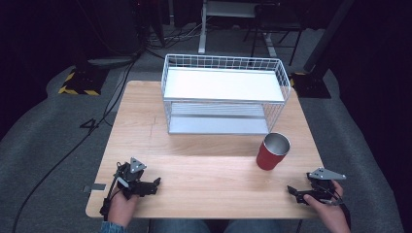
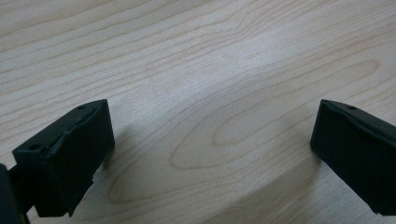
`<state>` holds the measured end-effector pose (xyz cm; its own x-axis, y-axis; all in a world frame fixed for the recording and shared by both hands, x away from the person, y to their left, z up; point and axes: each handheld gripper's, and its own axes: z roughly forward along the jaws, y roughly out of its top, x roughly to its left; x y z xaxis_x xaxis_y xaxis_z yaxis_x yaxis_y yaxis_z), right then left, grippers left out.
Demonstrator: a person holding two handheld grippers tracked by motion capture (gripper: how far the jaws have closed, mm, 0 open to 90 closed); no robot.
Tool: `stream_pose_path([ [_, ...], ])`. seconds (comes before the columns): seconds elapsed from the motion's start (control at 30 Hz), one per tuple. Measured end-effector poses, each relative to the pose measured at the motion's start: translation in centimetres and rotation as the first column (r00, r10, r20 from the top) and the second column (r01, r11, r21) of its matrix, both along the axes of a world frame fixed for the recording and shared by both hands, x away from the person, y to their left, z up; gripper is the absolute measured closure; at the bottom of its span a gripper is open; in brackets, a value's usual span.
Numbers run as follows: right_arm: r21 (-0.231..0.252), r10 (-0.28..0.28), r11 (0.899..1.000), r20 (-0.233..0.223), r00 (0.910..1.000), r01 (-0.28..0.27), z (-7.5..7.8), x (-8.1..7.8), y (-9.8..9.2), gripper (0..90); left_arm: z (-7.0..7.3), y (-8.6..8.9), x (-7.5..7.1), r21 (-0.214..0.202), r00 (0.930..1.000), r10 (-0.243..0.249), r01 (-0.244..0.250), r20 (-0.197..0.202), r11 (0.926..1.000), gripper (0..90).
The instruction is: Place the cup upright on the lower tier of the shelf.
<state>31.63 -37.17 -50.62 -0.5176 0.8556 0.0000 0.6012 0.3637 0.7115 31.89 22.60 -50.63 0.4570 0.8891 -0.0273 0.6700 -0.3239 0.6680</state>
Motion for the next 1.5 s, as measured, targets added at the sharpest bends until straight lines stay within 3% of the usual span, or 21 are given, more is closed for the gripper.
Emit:
stream_pose_path([
  [0.93,-0.001,0.0,1.0,-0.001,1.0,0.0,0.0,-0.3,-0.1,0.0,0.0,0.0,0.5,0.003,1.0,-0.009,0.009,0.003,1.0,0.2],
  [1.17,0.064,-0.018,0.998,-0.029,0.9994,0.02,0.3,-0.6,-0.4,0.0,0.0,0.0,0.5,0.003,1.0,-0.009,0.009,0.003,1.0,0.2],
  [1.5,0.11,-0.003,0.994,0.075,0.9972,-0.005,2.4,-0.8,0.3,0.0,0.0,0.0,0.5,0.003,1.0,-0.009,0.009,0.003,1.0,0.2],
])
